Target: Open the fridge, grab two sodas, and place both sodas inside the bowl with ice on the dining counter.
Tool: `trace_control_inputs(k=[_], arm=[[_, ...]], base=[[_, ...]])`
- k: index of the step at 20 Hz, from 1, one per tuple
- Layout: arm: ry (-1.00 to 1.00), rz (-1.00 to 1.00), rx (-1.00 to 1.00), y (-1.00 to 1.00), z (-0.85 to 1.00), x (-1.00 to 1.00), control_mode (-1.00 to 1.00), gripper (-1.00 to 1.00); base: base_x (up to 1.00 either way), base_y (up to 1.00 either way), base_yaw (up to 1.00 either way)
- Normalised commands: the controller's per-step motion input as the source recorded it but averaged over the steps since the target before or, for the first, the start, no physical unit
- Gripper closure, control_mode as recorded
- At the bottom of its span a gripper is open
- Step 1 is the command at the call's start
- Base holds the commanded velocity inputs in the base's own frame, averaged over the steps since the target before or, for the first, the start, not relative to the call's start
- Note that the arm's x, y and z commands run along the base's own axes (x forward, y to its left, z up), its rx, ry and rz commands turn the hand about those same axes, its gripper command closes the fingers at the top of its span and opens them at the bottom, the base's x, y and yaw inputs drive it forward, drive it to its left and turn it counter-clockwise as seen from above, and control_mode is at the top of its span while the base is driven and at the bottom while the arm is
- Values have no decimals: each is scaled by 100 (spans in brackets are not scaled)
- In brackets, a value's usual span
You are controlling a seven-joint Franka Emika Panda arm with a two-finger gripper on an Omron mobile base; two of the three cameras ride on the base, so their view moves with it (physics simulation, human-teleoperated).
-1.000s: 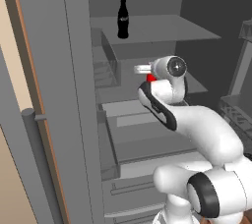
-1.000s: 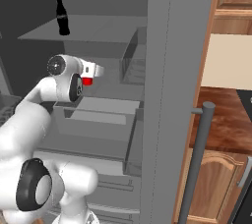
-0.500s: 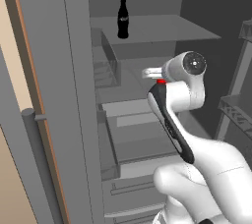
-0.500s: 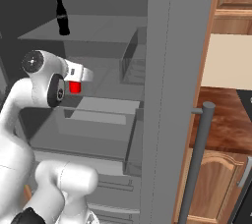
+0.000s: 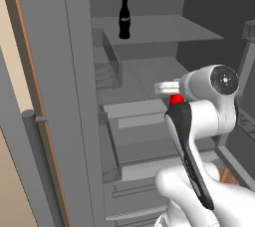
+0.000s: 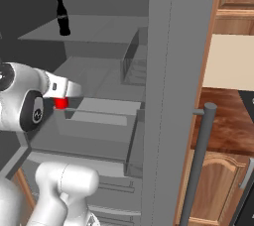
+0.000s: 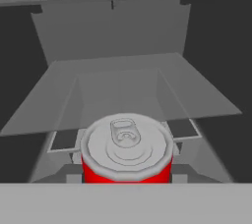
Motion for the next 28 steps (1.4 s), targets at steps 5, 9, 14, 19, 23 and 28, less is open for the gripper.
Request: trace_control_inputs(k=[5,9,14,19,23,28], arm=[[6,0,0,-1,26,-90,-100,100],[6,0,0,0,6,-63,-100,100],[1,-1,0,0,-9,-57,-100,100],[0,1,0,0,0,-52,100,100],[0,0,0,0,0,0,100,100],[0,0,0,0,0,0,100,100]], base=[[0,0,0],[0,0,0],[0,0,0],[-13,0,2],[-73,2,15],[-69,12,28]])
